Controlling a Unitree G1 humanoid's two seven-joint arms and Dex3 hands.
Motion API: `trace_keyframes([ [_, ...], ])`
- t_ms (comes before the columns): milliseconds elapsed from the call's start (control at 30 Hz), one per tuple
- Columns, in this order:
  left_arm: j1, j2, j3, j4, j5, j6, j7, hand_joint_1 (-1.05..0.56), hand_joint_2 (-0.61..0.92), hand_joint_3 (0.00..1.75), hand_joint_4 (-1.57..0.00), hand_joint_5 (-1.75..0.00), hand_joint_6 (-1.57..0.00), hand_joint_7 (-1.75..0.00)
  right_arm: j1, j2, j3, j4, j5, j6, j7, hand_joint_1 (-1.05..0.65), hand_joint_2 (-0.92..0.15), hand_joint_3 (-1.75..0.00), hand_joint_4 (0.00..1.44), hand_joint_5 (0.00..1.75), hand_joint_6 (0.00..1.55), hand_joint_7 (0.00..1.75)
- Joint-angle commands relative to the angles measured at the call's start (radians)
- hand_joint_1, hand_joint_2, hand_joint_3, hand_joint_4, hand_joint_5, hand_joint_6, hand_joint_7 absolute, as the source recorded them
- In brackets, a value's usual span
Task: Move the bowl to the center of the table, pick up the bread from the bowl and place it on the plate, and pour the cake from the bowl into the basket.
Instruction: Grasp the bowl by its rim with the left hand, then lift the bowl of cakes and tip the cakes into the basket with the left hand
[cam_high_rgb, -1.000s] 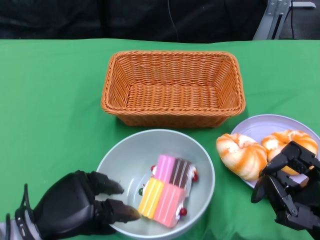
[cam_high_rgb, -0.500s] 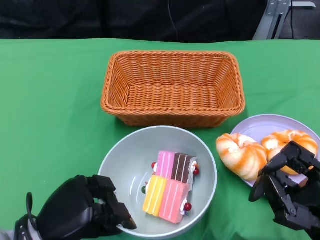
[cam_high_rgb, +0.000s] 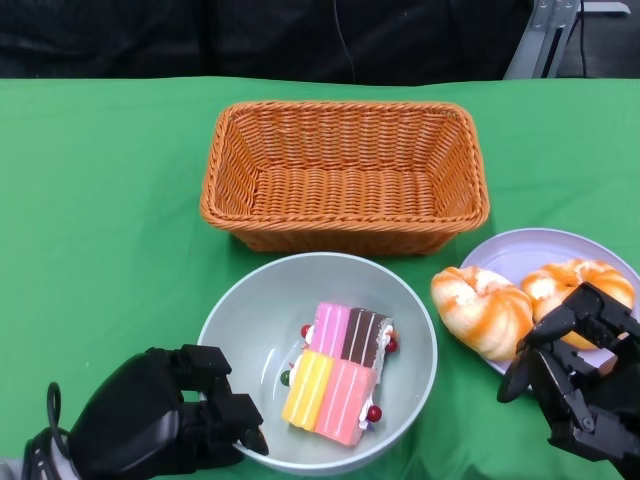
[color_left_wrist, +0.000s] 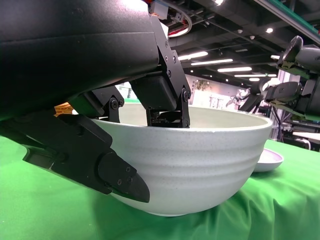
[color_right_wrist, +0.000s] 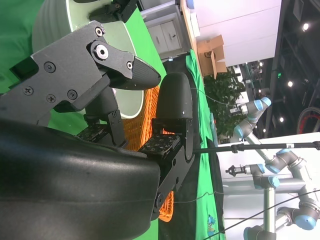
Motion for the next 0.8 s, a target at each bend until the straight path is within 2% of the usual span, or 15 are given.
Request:
trace_keyframes([
  [33, 0.007, 0.03, 0.024, -0.025, -0.027, -0.02, 0.003, 0.01, 0.56, 0.7, -1.05, -1.01, -0.99, -1.01, -0.002, -0.01, -0.016, 0.002, 0.011, 0.003, -0.002, -0.15, -0.57, -0.95, 0.73, 1.53, 0.65, 1.24],
  [133, 0.015, 0.045, 0.041, -0.05, -0.037, -0.038, -0.017, 0.0, 0.46, 0.88, -1.06, -0.97, -1.0, -1.0, -0.002, -0.01, -0.016, 0.005, 0.008, 0.004, -0.005, -0.16, -0.57, -0.94, 0.72, 1.52, 0.65, 1.23],
  [333, 0.05, 0.075, 0.091, -0.116, -0.073, -0.06, -0.057, 0.02, 0.37, 1.02, -1.09, -0.93, -1.02, -0.98, -0.005, -0.007, -0.016, 0.013, 0.004, -0.001, -0.007, -0.17, -0.57, -0.94, 0.73, 1.53, 0.65, 1.25],
  [500, 0.076, 0.083, 0.138, -0.147, -0.107, -0.098, -0.079, 0.02, 0.36, 1.08, -1.1, -0.93, -1.02, -0.98, -0.009, 0.003, -0.017, 0.027, -0.007, -0.023, -0.012, -0.18, -0.57, -0.93, 0.72, 1.54, 0.64, 1.25],
  [633, 0.096, 0.084, 0.174, -0.17, -0.123, -0.117, -0.092, 0.02, 0.37, 1.1, -1.07, -1.04, -0.99, -1.05, -0.012, 0.008, -0.016, 0.039, -0.024, -0.039, -0.019, -0.21, -0.56, -0.92, 0.72, 1.54, 0.65, 1.25],
  [667, 0.1, 0.085, 0.184, -0.178, -0.128, -0.122, -0.098, 0.03, 0.36, 1.13, -1.03, -1.14, -0.98, -1.08, -0.014, 0.009, -0.016, 0.044, -0.027, -0.048, -0.018, -0.22, -0.56, -0.92, 0.72, 1.54, 0.65, 1.25],
  [800, 0.119, 0.084, 0.223, -0.211, -0.154, -0.141, -0.127, 0.04, 0.3, 1.2, -0.96, -1.37, -0.97, -1.11, -0.018, 0.013, -0.014, 0.063, -0.035, -0.074, -0.021, -0.22, -0.58, -0.92, 0.72, 1.56, 0.65, 1.27],
])
